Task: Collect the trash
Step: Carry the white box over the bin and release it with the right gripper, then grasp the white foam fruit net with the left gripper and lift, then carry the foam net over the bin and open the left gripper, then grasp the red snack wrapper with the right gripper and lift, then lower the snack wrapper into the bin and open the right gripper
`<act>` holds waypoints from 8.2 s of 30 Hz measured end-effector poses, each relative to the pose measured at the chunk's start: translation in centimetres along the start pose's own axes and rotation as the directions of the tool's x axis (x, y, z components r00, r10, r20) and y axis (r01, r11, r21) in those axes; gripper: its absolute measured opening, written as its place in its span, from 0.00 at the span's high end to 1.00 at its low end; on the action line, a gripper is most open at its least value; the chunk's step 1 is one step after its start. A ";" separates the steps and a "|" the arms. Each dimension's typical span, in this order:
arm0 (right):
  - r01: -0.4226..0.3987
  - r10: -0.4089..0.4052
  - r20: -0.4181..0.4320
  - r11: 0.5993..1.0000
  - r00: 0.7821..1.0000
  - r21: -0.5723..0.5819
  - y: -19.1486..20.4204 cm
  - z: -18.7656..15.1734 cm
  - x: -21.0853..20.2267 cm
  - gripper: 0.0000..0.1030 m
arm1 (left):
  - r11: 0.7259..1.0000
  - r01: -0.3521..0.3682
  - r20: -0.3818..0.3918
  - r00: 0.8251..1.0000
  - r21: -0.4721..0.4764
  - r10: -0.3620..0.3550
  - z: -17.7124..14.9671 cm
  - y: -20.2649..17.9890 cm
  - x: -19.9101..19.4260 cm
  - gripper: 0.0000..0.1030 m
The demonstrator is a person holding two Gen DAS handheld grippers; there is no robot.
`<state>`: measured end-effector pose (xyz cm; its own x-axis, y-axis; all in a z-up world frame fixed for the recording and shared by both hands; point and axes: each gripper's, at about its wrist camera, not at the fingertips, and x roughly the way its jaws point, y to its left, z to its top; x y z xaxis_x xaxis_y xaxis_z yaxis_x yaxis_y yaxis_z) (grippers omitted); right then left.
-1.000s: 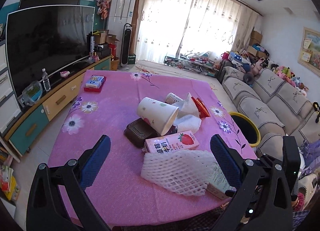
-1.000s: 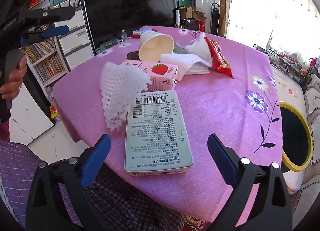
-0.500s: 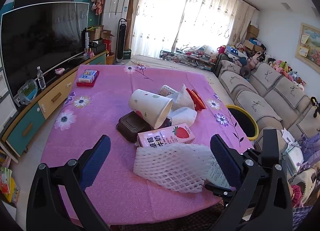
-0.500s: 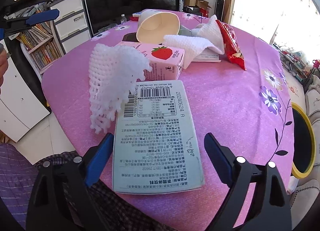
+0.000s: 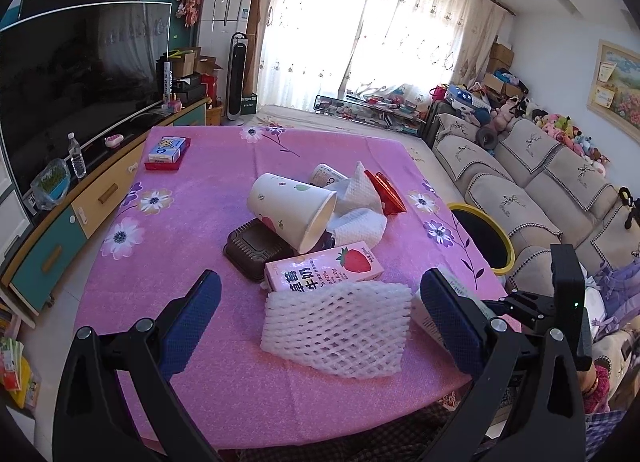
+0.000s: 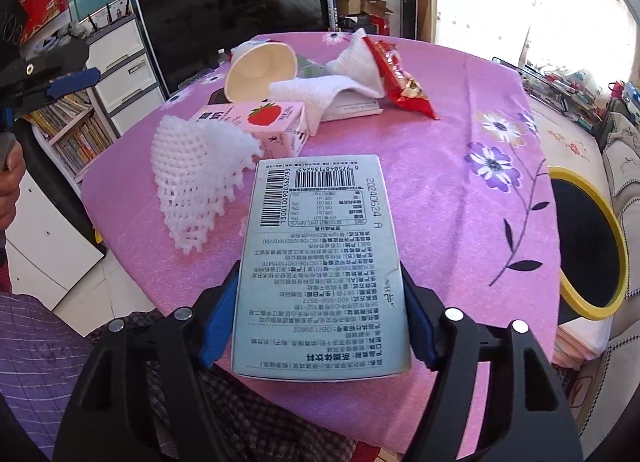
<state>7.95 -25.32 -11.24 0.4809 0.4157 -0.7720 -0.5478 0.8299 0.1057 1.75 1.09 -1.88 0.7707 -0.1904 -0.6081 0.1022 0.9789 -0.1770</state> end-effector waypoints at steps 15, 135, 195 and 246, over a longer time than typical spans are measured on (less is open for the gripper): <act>0.326 -0.316 -0.090 0.862 0.944 0.388 -19.7 1.2 -1.4 0.34 | 1.000 0.003 -0.033 0.999 0.018 -0.002 -0.1 -1.0 1.5 0.05; 0.424 -0.530 -0.023 0.650 0.848 0.631 -22.8 -10.1 -12.4 0.15 | 0.878 0.247 -0.130 0.969 0.411 -0.211 8.6 -32.0 25.2 0.13; 0.134 -0.142 0.136 0.989 0.981 0.065 -5.8 14.6 5.1 0.93 | 0.991 -0.134 -0.015 0.991 0.006 0.134 1.1 2.1 6.2 0.05; 0.447 -0.507 0.036 0.789 0.861 0.423 -21.6 4.3 -0.6 0.57 | 0.969 0.120 -0.137 0.986 0.218 -0.091 0.6 1.1 14.9 0.05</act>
<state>22.49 -41.90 -10.38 0.7164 -0.0494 -0.6960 0.0722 0.9974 0.0035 13.74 -0.61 -10.73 0.6645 -0.2868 -0.6901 0.3285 0.9415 -0.0751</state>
